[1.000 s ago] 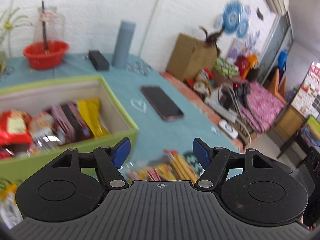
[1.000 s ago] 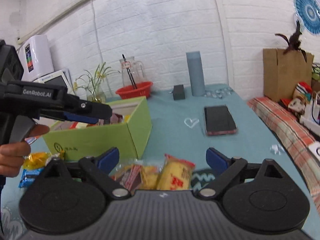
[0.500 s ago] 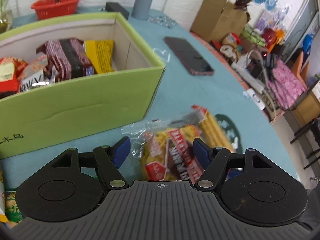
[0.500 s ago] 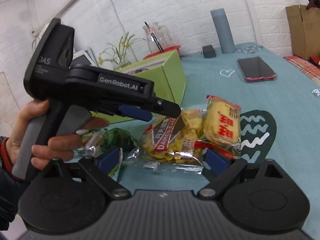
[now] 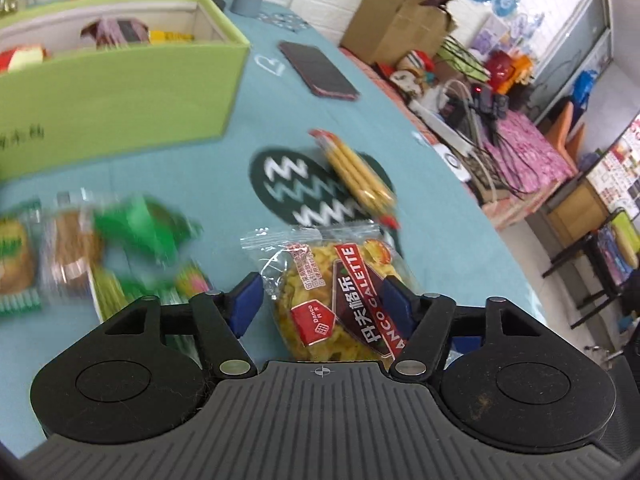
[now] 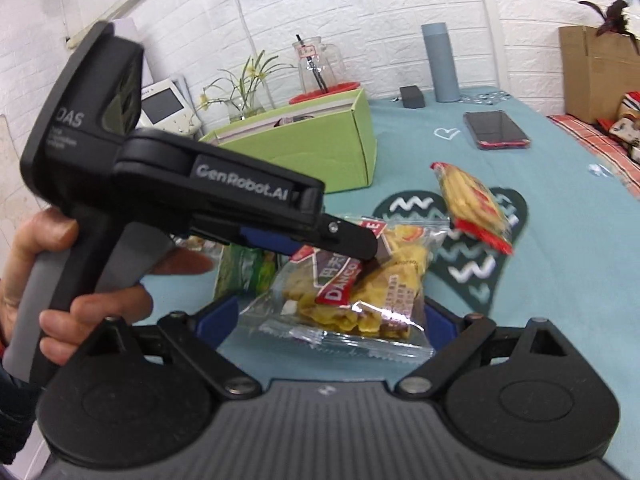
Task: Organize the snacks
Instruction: 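Move the left gripper to the clear cracker bag and grasp it, then carry the cracker bag into the lime-green box and open the left gripper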
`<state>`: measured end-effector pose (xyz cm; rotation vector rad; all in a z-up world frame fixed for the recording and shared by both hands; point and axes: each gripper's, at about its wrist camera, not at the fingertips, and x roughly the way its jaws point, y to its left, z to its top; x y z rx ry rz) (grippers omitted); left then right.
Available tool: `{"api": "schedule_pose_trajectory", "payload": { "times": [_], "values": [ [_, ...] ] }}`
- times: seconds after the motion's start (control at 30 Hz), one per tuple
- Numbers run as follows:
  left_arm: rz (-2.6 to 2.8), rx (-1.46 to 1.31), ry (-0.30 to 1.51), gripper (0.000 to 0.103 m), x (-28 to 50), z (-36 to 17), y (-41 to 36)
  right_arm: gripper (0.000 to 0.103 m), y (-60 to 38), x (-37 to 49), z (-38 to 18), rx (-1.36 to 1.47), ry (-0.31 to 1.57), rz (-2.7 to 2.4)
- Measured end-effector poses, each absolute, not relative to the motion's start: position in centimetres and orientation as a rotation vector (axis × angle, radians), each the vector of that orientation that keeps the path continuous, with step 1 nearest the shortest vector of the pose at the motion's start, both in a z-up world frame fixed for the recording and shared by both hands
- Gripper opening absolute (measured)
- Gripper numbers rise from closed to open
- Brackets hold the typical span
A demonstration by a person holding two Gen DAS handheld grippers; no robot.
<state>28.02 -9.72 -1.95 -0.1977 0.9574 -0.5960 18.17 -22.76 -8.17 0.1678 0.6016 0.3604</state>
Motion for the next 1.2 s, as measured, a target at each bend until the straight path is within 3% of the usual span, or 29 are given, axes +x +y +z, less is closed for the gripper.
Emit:
{"api": "schedule_pose_trajectory", "payload": {
  "times": [0.2,0.3,0.5,0.53,0.57,0.6,0.63,0.9,1.2],
  "values": [
    [-0.591,-0.252,0.989,0.058,24.6,-3.1,-8.8,0.093,-23.6,14.8,-8.3,0.147,0.585,0.292],
    [-0.566,-0.251,0.978,0.073,23.4,-2.9,-8.3,0.093,-23.4,14.4,-8.2,0.111,0.578,0.288],
    [-0.571,-0.215,0.960,0.072,22.6,-3.2,-9.0,0.093,-23.0,14.9,-9.3,0.109,0.605,0.303],
    [-0.578,-0.205,0.955,0.067,22.6,-3.2,-9.3,0.094,-22.9,15.2,-9.7,0.110,0.618,0.301],
    [-0.592,-0.195,0.951,0.047,22.5,-3.3,-9.5,0.092,-22.7,15.1,-9.8,0.100,0.605,0.300],
    [-0.618,-0.188,0.959,0.037,22.4,-3.4,-9.8,0.089,-22.2,15.1,-9.8,0.090,0.603,0.310],
    [-0.626,-0.196,0.960,0.033,22.4,-3.4,-10.0,0.087,-21.7,15.0,-9.5,0.071,0.596,0.295],
    [-0.618,-0.261,0.843,0.032,26.0,2.1,-8.3,0.086,-19.9,18.0,-4.7,-0.009,0.459,0.292],
    [-0.480,-0.246,0.671,0.033,38.9,10.6,-4.0,0.088,-15.1,33.2,2.7,-0.092,0.335,0.421]
  ]
}}
